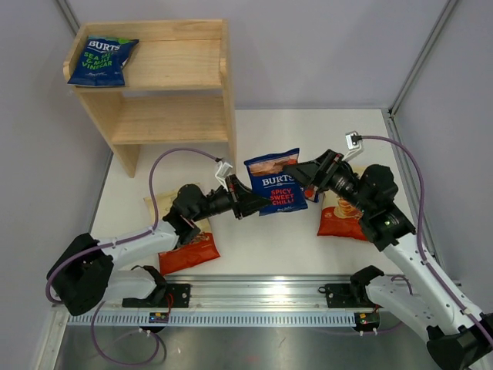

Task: Place and organize the chips bags onto the shelf

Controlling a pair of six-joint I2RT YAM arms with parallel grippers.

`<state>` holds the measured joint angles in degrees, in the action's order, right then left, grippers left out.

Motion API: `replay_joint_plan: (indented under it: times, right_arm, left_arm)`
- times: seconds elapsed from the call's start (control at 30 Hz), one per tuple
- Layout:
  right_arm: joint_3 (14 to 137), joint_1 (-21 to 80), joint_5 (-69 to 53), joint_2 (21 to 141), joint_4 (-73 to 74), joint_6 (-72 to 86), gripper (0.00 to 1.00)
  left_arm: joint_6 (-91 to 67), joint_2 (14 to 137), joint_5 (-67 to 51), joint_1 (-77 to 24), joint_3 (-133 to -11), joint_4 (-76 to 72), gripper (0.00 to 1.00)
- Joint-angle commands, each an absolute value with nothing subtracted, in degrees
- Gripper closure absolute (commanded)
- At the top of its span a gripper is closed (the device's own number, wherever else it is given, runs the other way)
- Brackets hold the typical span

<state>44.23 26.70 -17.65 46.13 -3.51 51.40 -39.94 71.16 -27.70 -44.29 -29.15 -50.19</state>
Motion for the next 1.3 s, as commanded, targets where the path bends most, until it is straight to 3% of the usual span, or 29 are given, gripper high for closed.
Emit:
replay_joint_plan:
  times: [0.0,0.27,0.33,0.57,0.7,0.77,0.83,0.9,0.97,1.0,1.03,1.07,1.1,1.13,1.23,1.27]
  right_arm:
    - [49.56,26.11,-25.47,45.01,5.09,31.49,0.06]
    - [52.47,26.10,-37.07,41.22,13.97,18.90,0.05]
    - [53.26,26.10,-45.03,40.87,13.54,18.54,0.06]
    - [55.28,26.10,-60.73,42.54,11.43,21.53,0.16]
    - [56.25,26.10,-60.12,43.68,11.51,22.41,0.38]
    - [56.69,26.10,-59.24,44.12,11.69,22.67,0.60]
    - [57.57,26.19,-56.18,44.03,12.39,22.42,0.92]
    - [58.01,26.19,-52.75,43.07,13.45,22.41,0.94]
    - [58.01,26.10,-50.28,42.63,12.40,22.93,0.98]
    - [57.92,26.10,-49.93,42.10,11.61,24.42,0.98]
    - [57.75,26.10,-49.40,42.01,9.17,25.30,0.99]
    - [57.22,26.19,-49.22,41.75,7.49,26.62,0.99]
    - [56.87,26.19,-48.70,41.57,5.73,29.24,1.00]
    - [56.43,26.10,-47.30,41.31,1.54,30.83,1.00]
    - [53.97,26.10,-44.21,40.96,-9.96,38.12,1.00]
    - [52.31,26.10,-43.51,41.22,-13.41,40.15,1.00]
  left_arm:
    - [-38.76,67.06,-35.84,-43.59,-34.09,-47.91,0.92]
    - [-42.97,64.78,-52.63,-43.59,-36.38,-50.53,0.91]
    - [-43.42,64.86,-55.98,-43.59,-37.52,-50.02,0.89]
    - [-35.70,64.60,-59.59,-43.59,-43.05,-32.73,0.84]
    - [-31.40,64.25,-60.56,-43.51,-46.39,-24.38,0.83]
    - [-27.97,64.07,-60.03,-43.51,-47.89,-18.24,0.83]
    - [-25.94,63.64,-58.37,-43.42,-49.65,-14.34,0.83]
    - [-24.70,62.14,-57.40,-42.54,-49.92,-11.52,0.80]
    - [-24.61,59.70,-56.34,-41.05,-49.66,-10.99,0.73]
    - [-24.44,58.81,-54.34,-40.52,-49.57,-10.46,0.58]
    - [-24.43,57.58,-53.27,-39.73,-49.05,-10.29,0.51]
    - [-24.52,55.22,-51.78,-39.55,-48.52,-10.98,0.36]
    - [-24.35,53.72,-46.55,-39.46,-48.08,-10.81,0.14]
    - [-24.35,52.40,-43.45,-39.46,-46.51,-10.90,0.03]
    - [-27.32,46.95,-34.73,-39.46,-42.12,-17.29,0.01]
    - [-30.55,45.54,-33.67,-39.46,-37.31,-25.41,0.01]
